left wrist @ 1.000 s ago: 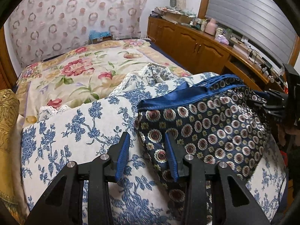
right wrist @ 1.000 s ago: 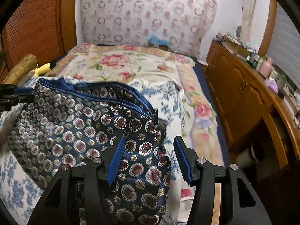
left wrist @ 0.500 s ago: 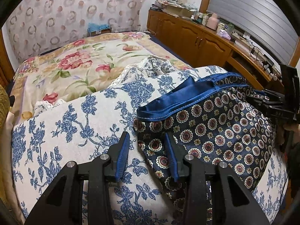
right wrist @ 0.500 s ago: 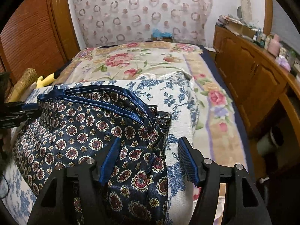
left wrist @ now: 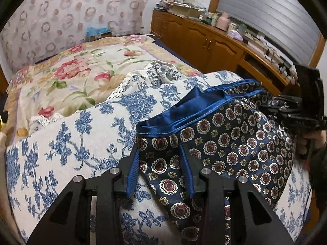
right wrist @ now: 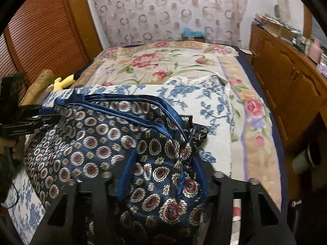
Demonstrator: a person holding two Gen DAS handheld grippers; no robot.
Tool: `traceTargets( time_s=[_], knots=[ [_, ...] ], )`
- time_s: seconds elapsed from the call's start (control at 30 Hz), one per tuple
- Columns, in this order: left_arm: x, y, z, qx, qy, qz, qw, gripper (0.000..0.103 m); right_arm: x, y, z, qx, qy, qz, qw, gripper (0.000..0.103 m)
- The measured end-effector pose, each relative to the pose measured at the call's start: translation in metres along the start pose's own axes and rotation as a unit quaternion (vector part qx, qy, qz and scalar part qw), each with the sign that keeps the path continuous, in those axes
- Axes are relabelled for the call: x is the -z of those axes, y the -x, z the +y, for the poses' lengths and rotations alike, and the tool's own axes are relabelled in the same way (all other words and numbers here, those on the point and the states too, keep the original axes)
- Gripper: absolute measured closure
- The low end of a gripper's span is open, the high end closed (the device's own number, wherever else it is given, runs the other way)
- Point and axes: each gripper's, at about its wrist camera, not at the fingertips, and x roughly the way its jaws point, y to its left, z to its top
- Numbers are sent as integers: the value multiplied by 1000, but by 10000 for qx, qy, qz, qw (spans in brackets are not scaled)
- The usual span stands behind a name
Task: Fold small clothes
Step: 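Grasp the folded robe bundle with the right tool while the left tool holds it, then carry the robe bundle with both tools onto the olive cloth beside the yellow plush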
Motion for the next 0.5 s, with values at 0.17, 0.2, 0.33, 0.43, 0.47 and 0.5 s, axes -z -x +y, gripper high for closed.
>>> traceTargets(
  time_s=[0.17, 0.2, 0.33, 0.43, 0.47, 0.5],
  knots=[
    [1, 3, -1, 178, -36, 16, 9998, 90, 4, 2, 2, -227, 3, -70, 9997, 84],
    [2, 5, -2, 205, -41, 1, 9998, 93, 6, 4, 4, -163, 54, -120, 9998, 86],
    [6, 20, -6, 242, -33, -203, 9995, 96, 12, 14, 11, 22, 59, -368, 9993, 89],
    [6, 41, -10, 302, 8, -526, 9982, 96, 14, 26, 12, 61, -1, -616, 9981, 90],
    [5, 49, -11, 309, 25, -645, 9974, 97, 13, 31, 13, 74, -5, -700, 9975, 90],
    [5, 54, -12, 321, 34, -724, 9969, 97, 14, 34, 17, 95, -6, -783, 9969, 90]
  ],
)
